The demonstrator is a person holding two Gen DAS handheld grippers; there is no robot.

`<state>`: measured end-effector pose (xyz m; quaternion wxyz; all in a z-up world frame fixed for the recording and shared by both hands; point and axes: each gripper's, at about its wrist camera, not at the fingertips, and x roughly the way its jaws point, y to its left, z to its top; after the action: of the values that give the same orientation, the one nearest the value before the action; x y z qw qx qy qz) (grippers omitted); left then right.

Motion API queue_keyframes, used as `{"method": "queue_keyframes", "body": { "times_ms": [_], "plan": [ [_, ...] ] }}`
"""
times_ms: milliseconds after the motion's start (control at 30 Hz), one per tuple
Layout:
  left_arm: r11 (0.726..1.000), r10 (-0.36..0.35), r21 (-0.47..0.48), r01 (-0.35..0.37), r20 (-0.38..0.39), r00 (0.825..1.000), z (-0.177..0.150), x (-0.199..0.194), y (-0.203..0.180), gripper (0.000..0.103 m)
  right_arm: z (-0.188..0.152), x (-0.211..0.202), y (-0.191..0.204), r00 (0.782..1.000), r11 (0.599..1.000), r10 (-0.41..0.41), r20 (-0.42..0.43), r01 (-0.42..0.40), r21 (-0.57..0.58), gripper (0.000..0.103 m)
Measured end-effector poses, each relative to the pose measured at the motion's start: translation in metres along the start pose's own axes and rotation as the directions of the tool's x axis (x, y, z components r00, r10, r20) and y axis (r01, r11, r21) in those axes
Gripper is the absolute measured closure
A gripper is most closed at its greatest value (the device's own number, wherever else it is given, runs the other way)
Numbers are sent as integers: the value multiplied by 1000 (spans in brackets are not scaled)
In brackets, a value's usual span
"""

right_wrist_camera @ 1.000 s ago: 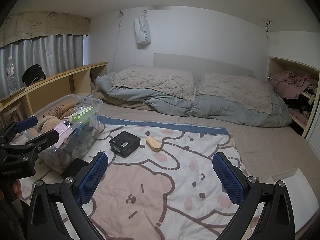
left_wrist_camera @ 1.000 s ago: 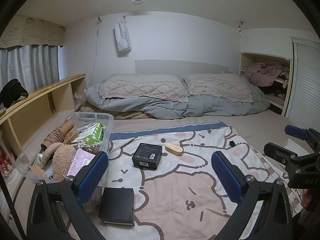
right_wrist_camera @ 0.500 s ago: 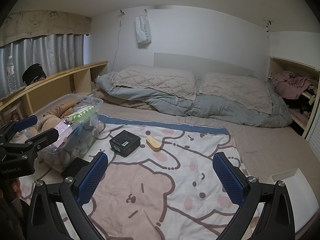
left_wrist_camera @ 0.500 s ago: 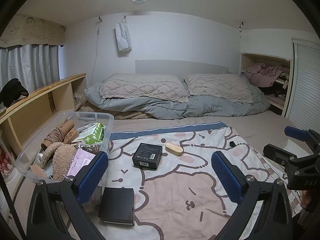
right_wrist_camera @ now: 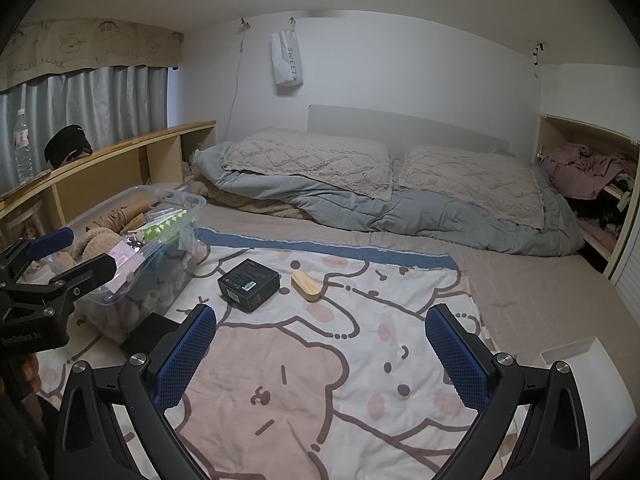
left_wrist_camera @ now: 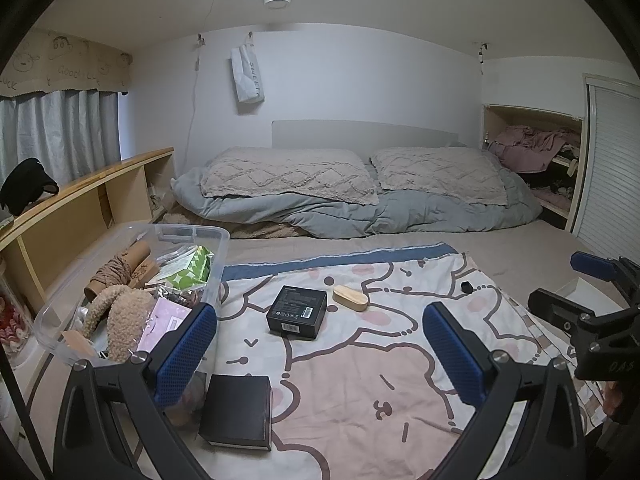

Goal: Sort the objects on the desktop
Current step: 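Move both tools toward the flat black case on the blanket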

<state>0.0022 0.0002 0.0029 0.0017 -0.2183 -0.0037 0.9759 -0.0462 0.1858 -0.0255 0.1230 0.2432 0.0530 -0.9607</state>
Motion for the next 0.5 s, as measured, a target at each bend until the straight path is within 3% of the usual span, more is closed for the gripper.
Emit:
{"method": "queue_keyframes", "body": {
  "times_ms": [233,500],
  "plan": [
    [1000,10,-10,-9,11,1000,-1,-10,6,0,0,-3,-2,1000,1000,-1,-7,1,-5,0],
    [996,88,-5,-88,5,996,-8,-23,22,0,-7,-12,-10,1000,999,-22,-14,22,-31,0]
  ]
}}
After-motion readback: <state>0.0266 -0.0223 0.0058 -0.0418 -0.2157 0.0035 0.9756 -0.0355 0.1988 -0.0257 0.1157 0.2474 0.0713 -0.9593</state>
